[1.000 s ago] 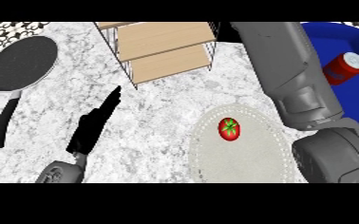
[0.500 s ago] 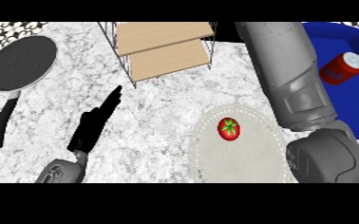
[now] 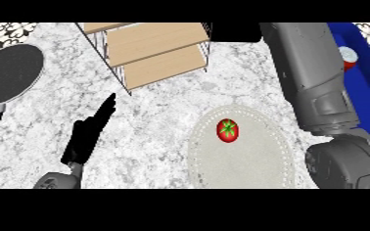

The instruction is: Pick the squash from the placemat and place it in the tiered shelf

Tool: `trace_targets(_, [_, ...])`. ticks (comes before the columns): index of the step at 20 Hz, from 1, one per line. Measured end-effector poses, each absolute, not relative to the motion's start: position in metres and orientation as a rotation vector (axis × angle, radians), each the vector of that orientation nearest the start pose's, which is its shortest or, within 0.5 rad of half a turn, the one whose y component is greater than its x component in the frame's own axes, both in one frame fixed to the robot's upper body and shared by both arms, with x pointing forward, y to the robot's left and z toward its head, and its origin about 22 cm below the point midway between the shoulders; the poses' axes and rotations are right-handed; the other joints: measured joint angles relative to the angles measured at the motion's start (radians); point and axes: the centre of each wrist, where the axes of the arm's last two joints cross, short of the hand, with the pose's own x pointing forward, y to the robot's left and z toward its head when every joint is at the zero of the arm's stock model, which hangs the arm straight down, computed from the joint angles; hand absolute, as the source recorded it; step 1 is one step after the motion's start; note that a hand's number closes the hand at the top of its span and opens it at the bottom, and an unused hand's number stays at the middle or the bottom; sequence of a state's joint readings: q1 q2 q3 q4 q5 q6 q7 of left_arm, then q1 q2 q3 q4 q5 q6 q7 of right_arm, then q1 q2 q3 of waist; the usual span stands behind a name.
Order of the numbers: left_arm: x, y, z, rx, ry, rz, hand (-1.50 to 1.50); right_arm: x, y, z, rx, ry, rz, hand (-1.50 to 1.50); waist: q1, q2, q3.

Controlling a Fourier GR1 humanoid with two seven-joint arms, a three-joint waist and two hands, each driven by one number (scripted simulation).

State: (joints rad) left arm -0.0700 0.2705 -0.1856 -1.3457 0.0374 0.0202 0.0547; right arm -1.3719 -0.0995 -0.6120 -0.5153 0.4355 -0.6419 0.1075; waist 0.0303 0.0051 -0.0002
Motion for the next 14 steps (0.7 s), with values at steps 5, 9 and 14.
trace_targets(5, [0.243,0.265,-0.034,0.108,-1.312,-0.286,0.00,0.474,-0.207,0.214,-0.547,-1.633,-0.385,-1.50,-0.027,-0.007,0.000])
trace_targets(9, [0.235,0.275,-0.038,0.123,-1.304,-0.271,0.00,0.462,-0.253,0.204,-0.546,-1.649,-0.341,-1.50,-0.040,-0.011,0.000])
trace_targets(14, [0.236,0.268,-0.041,0.118,-1.304,-0.272,0.00,0.440,-0.300,0.196,-0.542,-1.676,-0.269,-1.50,-0.044,-0.011,0.000])
